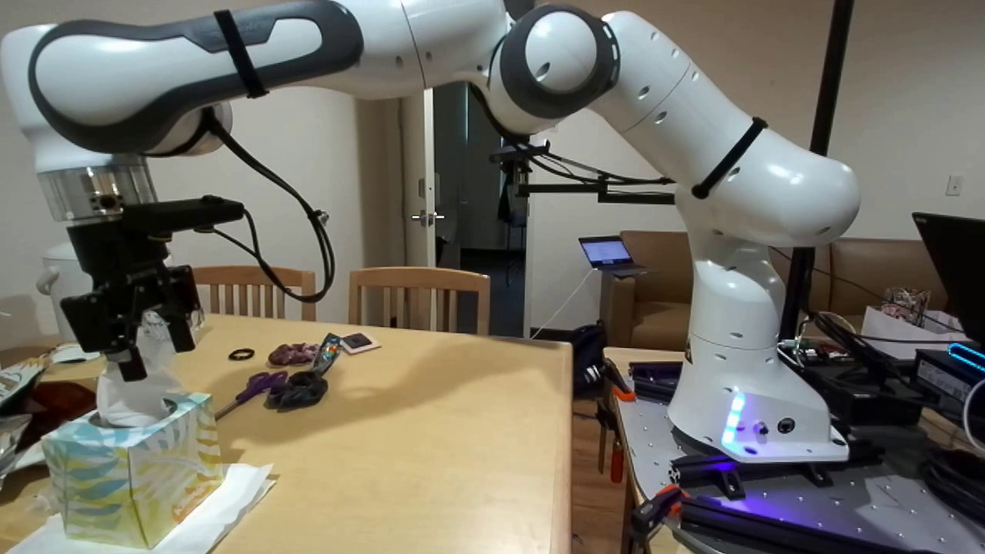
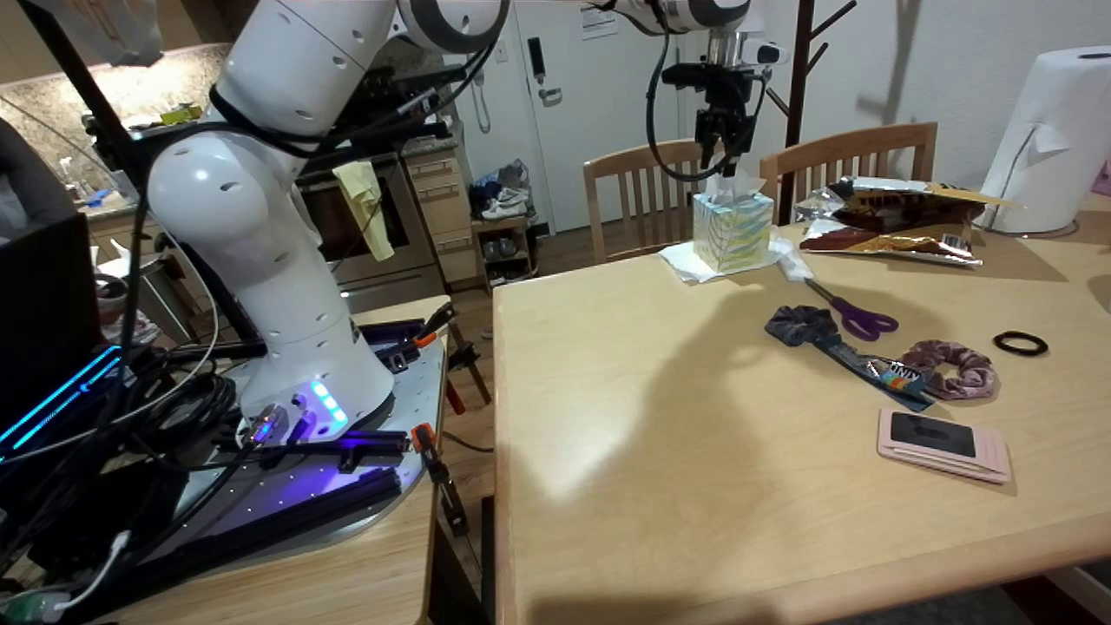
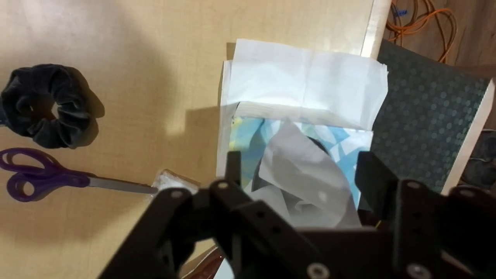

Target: Take a tissue out of the box and use it to wipe the table

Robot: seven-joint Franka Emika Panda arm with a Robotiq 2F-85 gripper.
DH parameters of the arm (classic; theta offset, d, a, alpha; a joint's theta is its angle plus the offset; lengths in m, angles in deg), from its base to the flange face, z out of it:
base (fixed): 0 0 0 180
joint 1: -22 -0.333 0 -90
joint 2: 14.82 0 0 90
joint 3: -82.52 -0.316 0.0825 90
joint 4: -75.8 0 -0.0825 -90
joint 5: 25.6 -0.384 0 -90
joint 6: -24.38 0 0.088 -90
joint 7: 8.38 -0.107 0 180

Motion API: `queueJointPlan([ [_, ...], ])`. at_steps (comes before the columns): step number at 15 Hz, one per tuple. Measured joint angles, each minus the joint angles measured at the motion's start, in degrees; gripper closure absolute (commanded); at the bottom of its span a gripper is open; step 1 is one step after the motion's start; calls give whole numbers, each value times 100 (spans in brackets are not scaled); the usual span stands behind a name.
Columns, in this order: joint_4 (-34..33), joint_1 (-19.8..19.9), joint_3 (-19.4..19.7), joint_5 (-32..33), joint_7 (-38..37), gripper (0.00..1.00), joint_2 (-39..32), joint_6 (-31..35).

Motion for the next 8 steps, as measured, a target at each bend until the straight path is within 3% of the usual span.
queueJointPlan([
  [6,-231,-13,-2,0,0,93,-58,-88],
  [8,-270,-17,-4,0,0,99,-66,-88],
])
